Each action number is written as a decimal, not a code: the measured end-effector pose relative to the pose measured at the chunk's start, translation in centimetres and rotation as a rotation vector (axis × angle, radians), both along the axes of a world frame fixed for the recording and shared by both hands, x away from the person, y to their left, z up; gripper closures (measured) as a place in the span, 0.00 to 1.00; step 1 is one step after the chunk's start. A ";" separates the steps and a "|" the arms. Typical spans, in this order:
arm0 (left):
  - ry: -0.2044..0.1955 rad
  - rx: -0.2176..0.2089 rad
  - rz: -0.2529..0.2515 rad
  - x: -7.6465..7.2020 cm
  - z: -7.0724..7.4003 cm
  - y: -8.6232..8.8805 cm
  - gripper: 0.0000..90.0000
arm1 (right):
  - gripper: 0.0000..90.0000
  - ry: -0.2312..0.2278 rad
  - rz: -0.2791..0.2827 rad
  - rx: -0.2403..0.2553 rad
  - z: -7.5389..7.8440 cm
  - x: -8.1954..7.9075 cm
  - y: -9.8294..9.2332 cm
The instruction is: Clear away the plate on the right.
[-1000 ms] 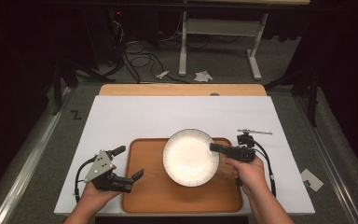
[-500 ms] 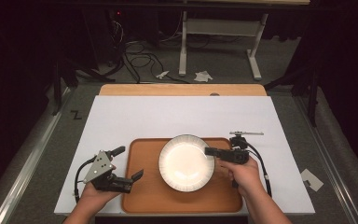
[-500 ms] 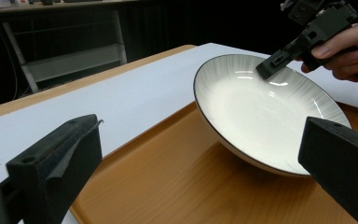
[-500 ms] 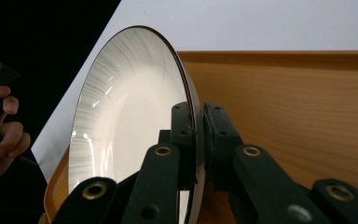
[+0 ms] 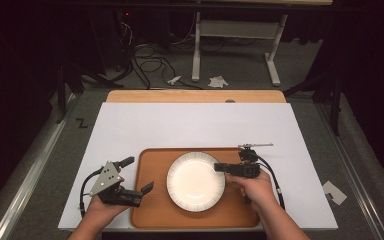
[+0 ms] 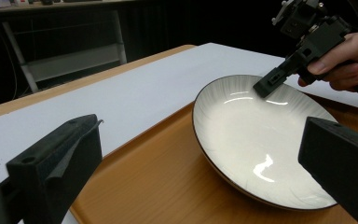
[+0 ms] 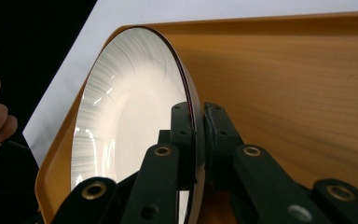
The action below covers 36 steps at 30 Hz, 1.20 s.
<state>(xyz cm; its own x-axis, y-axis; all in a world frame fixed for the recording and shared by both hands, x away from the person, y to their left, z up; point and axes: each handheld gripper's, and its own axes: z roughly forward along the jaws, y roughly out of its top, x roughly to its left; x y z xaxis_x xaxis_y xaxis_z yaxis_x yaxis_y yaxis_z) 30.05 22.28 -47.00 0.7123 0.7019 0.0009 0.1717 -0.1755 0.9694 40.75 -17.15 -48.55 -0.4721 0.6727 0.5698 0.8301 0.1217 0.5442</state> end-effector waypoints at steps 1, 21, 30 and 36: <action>0.000 0.000 -0.001 0.0 0.0 0.0 0.00 | 0.94 0.006 -0.001 -0.005 -0.1 0.0 0.1; 0.001 0.003 0.001 0.0 0.0 0.0 0.00 | 0.94 0.077 -0.016 -0.102 -1.8 0.4 0.3; 0.000 0.003 0.002 0.0 0.0 -0.1 0.00 | 0.72 -0.007 -0.008 -0.074 -0.7 0.0 -0.1; -0.002 -0.010 0.024 0.2 0.1 0.2 0.00 | 0.61 -0.162 -0.036 -0.041 2.0 -1.1 -2.6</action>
<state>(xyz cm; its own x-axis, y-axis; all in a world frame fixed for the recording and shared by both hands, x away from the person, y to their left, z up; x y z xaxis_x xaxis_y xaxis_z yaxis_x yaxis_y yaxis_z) 30.21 22.46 -46.88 0.6952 0.7188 -0.0046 0.1739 -0.1619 0.9714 39.66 -19.71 -46.56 -0.5304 0.7119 0.4602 0.7363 0.1178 0.6664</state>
